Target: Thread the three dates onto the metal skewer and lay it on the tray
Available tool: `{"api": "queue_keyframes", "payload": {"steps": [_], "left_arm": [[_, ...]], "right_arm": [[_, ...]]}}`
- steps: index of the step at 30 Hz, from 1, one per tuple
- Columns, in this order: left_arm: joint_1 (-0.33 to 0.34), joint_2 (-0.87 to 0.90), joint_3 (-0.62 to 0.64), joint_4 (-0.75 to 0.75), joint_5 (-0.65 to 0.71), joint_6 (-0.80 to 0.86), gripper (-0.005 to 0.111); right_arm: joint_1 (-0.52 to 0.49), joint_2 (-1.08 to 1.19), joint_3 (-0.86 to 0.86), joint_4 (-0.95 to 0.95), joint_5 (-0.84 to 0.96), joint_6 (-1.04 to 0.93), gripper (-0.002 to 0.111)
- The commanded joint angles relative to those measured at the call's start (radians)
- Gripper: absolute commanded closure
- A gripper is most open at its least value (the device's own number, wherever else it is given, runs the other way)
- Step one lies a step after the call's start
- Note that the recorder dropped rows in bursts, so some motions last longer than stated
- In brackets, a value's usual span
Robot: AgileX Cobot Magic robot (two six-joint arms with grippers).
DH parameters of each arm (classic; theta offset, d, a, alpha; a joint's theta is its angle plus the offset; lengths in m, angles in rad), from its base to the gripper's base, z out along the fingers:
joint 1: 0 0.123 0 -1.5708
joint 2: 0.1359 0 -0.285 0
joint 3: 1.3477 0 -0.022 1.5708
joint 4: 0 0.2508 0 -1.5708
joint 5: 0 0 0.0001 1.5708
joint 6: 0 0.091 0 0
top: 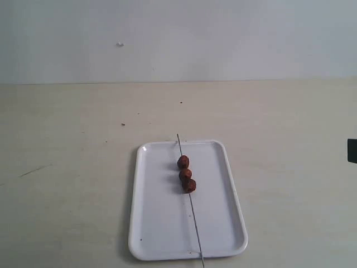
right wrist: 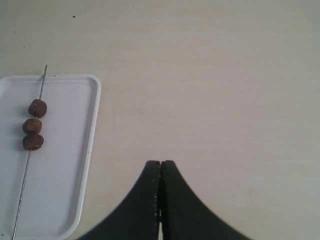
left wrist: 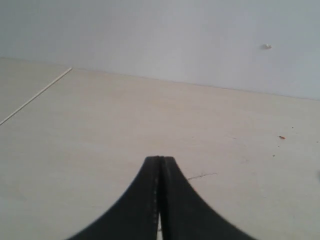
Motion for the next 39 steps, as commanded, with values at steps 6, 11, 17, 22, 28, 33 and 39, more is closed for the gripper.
{"api": "queue_keyframes", "payload": {"steps": [6,11,17,22,28,33,39], "left_arm": [[0.003,-0.011,0.003,0.042,0.002,-0.011,0.107],[0.003,-0.011,0.003,0.042,0.002,-0.011,0.107],[0.003,-0.030,0.003,0.042,0.008,-0.011,0.107],[0.003,-0.030,0.003,0.042,0.008,-0.011,0.107],[0.003,-0.030,0.003,0.042,0.008,-0.011,0.107],[0.003,-0.030,0.003,0.042,0.008,-0.011,0.107],[0.003,-0.030,0.003,0.042,0.008,-0.011,0.107]], "right_arm": [[0.000,-0.004,0.005,-0.004,-0.006,-0.003,0.108],[0.000,-0.004,0.005,-0.004,-0.006,-0.003,0.108],[0.000,-0.004,0.005,-0.004,-0.006,-0.003,0.108],[0.000,-0.004,0.005,-0.004,-0.006,-0.003,0.108],[0.000,-0.004,0.005,-0.042,-0.006,-0.011,0.108],[-0.060,-0.074,0.022,-0.091,-0.091,-0.002,0.108],[-0.254,-0.187,0.203,-0.172,-0.604,-0.003,0.108]]}}
